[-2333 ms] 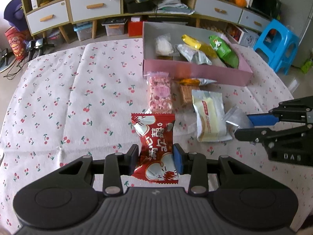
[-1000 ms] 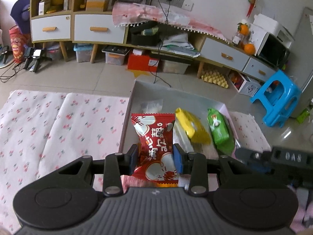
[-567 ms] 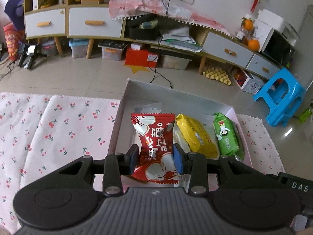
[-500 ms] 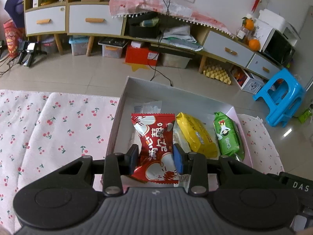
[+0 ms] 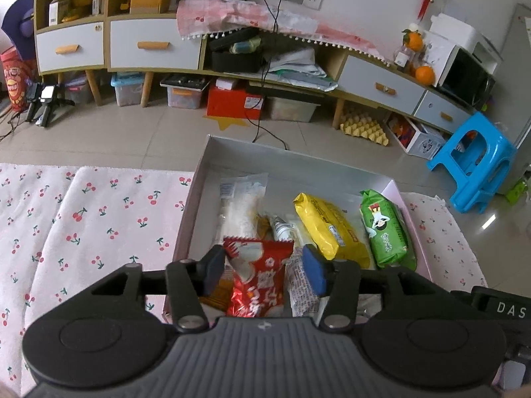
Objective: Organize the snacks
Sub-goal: 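Open both grippers to drop the red and silver packets into the box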
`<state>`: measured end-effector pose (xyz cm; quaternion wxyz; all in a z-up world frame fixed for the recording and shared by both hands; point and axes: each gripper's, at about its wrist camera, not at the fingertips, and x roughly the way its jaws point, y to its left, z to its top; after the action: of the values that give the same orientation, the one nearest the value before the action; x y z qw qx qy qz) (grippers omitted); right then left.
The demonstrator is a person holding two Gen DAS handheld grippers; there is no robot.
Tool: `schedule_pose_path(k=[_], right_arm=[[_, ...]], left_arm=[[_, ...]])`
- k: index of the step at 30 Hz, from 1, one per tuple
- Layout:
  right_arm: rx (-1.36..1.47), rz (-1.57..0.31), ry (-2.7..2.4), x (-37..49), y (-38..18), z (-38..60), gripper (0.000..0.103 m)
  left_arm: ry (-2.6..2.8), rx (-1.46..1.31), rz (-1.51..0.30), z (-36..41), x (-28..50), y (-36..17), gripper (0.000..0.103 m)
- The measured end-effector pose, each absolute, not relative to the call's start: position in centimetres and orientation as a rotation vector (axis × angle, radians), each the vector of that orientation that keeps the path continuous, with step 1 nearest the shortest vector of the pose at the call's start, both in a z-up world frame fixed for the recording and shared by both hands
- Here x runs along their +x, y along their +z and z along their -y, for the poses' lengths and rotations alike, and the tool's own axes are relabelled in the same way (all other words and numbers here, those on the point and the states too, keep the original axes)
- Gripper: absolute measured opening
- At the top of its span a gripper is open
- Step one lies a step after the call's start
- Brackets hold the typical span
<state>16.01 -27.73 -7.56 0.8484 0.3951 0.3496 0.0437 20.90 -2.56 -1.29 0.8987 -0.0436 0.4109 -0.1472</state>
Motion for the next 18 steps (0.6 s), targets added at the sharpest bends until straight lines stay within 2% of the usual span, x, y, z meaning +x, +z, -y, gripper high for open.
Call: schedule_pose_path(k=[4,5,6,8,12,18], right_arm=[[0.814,-0.744,0.097,16.1,-7.4,27.5,0.034],[0.815,-0.748,0.101,16.1,-7.3,27.4,0.038],[0.817,-0.749,0.103,16.1,-7.2,27.4,0.047],[0.816,-0.745,0.106,16.1,-7.0,27.4,0.054],[0.783,-0.761,0.129,16.0,-6.4,27.0,0.055],[0.718,-0.751,0.144,15.2,-4.9,26.3,0.069]], left_arm=[[-0.307,-0.078,-0.844,2.6,20.8,-1.1,0.057],[-0.306,-0.076,-0.846,2.6,20.8,-1.1,0.06],[-0.304,-0.075,-0.846,2.6,20.8,-1.1,0.062],[-0.302,-0.074,-0.845,2.5,20.6,-1.0,0.063],[-0.297,-0.062,-0.853,2.5,20.2,-0.7,0.069],[-0.29,-0.047,-0.831,1.9,18.9,0.4,0.08]])
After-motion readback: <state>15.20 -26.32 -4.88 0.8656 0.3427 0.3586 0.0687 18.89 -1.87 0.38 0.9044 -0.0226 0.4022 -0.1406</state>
